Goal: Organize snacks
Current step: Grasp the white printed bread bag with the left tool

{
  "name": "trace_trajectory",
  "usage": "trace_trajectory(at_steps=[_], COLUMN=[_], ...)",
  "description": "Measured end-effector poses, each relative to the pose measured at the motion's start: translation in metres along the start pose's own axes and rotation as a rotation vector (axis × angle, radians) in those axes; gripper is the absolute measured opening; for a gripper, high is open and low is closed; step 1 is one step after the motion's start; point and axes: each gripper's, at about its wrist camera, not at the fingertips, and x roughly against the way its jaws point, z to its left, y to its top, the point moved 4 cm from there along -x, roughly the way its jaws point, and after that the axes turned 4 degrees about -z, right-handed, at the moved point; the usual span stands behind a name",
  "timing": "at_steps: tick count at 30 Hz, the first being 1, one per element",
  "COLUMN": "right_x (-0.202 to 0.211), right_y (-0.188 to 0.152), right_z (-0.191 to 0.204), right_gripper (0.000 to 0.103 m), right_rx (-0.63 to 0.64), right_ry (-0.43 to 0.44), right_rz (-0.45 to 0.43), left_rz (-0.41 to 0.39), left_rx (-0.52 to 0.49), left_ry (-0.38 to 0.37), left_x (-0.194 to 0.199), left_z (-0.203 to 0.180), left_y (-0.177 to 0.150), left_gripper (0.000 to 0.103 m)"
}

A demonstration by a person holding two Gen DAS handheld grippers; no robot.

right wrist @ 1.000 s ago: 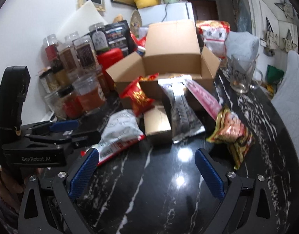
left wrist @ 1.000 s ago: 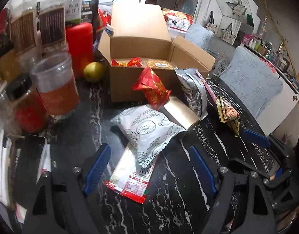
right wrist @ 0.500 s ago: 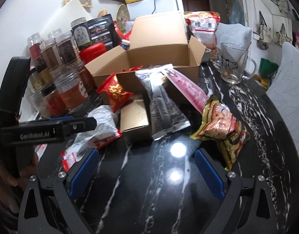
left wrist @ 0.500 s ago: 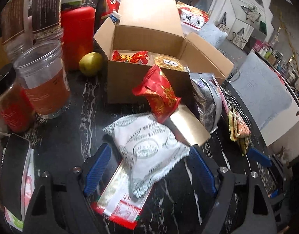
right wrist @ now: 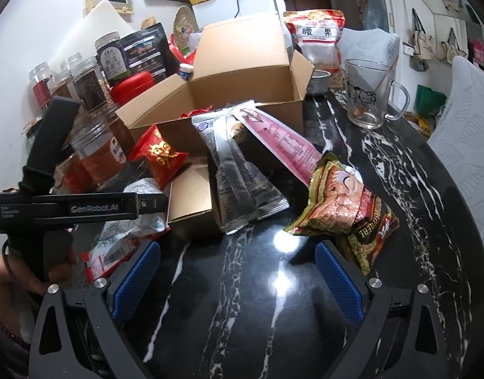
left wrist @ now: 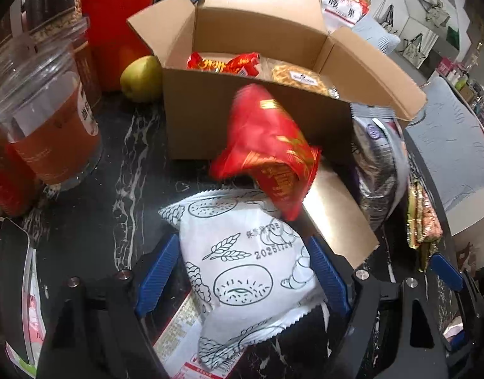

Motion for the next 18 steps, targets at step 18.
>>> trace_trajectory(at_steps=[18], right_x=[0.008], right_y=[0.001], right_z=[-0.013], right_gripper=[0.100], right_rx=[-0.007], right_ry=[-0.068], right_rz=[-0.016], left_rz=[-0.063], left_rx=[-0.092], left_ry=[-0.064], left_x=[0.021], left_z=[-0.008], left_y=[-0.021], left_gripper=[0.062])
